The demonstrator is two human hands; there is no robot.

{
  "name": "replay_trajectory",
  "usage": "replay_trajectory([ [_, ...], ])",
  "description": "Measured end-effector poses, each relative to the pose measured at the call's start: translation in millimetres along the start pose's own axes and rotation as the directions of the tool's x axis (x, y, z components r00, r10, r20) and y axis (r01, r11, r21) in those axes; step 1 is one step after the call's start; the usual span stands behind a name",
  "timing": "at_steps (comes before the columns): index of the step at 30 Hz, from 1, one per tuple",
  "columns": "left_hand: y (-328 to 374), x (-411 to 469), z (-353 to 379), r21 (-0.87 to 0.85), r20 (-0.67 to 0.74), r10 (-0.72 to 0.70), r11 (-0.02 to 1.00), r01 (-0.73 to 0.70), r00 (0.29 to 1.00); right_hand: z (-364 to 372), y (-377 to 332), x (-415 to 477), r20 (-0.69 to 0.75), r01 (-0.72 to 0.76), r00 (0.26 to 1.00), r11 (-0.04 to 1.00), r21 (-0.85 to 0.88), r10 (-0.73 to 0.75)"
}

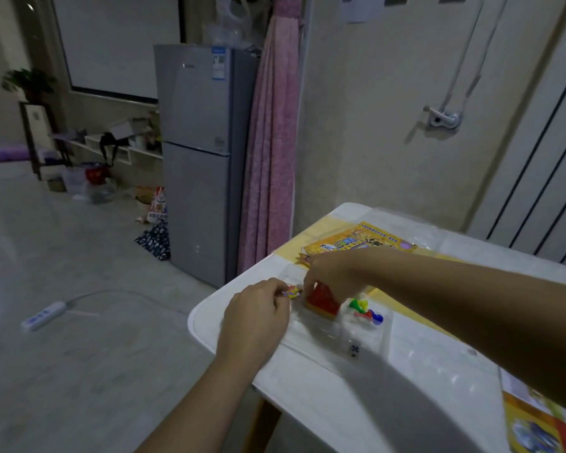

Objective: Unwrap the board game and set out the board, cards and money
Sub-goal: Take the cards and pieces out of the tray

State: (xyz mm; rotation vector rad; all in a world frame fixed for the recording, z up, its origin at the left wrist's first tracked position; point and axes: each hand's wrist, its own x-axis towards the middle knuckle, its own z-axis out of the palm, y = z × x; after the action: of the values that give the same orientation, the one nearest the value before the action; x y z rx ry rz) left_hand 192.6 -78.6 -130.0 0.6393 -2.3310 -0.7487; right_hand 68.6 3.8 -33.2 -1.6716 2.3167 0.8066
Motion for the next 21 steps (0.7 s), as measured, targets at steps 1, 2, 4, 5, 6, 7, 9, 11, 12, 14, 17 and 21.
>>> replay_trajectory([
  [1,0,0,0,-0.003,-0.001,0.0,1.0,0.0,1.0,0,-1,1,0.015,-0.003,1.0,1.0,-0.029,0.003],
  [2,0,1,0,-0.004,-0.001,0.0,1.0,0.0,1.0,-1,-2,1,0.027,-0.004,1.0,0.999,-0.052,0.006],
  [4,1,0,1,-0.008,-0.002,-0.001,1.0,0.001,1.0,-1,-3,1,0.049,-0.019,0.999,0.997,-0.072,0.023],
  [5,1,0,1,-0.01,-0.001,0.001,1.0,-0.001,1.0,0,-4,1,0.055,-0.03,0.998,0.996,-0.079,0.034],
  [6,2,0,0,-0.009,0.001,0.001,1.0,-0.001,1.0,1,-6,1,0.059,-0.036,0.997,0.995,-0.089,0.042],
  [7,2,0,0,-0.006,0.001,0.002,1.0,-0.002,1.0,2,-7,3,0.062,-0.042,0.997,0.994,-0.102,0.049],
  [9,1,0,1,0.004,-0.001,0.01,1.0,-0.01,1.0,4,-10,4,0.056,-0.053,0.997,0.992,-0.116,0.06],
  [11,1,0,1,0.016,-0.009,0.023,1.0,-0.023,1.0,3,-10,4,0.022,-0.052,0.998,0.993,-0.109,0.055],
  [12,1,0,1,0.019,-0.012,0.029,0.999,-0.029,1.0,3,-9,2,-0.003,-0.043,0.999,0.994,-0.101,0.043],
  [14,0,0,1,0.015,-0.017,0.036,0.999,-0.036,0.999,4,-6,-2,-0.042,-0.018,0.999,0.996,-0.09,0.014],
  [17,-1,0,2,0.012,-0.012,0.041,0.999,-0.041,0.999,7,-2,-10,-0.071,0.004,0.997,0.998,-0.055,-0.008],
  [21,-1,0,2,0.023,-0.017,0.045,0.999,-0.045,0.999,12,0,-17,-0.083,0.008,0.996,0.998,-0.062,-0.013],
])
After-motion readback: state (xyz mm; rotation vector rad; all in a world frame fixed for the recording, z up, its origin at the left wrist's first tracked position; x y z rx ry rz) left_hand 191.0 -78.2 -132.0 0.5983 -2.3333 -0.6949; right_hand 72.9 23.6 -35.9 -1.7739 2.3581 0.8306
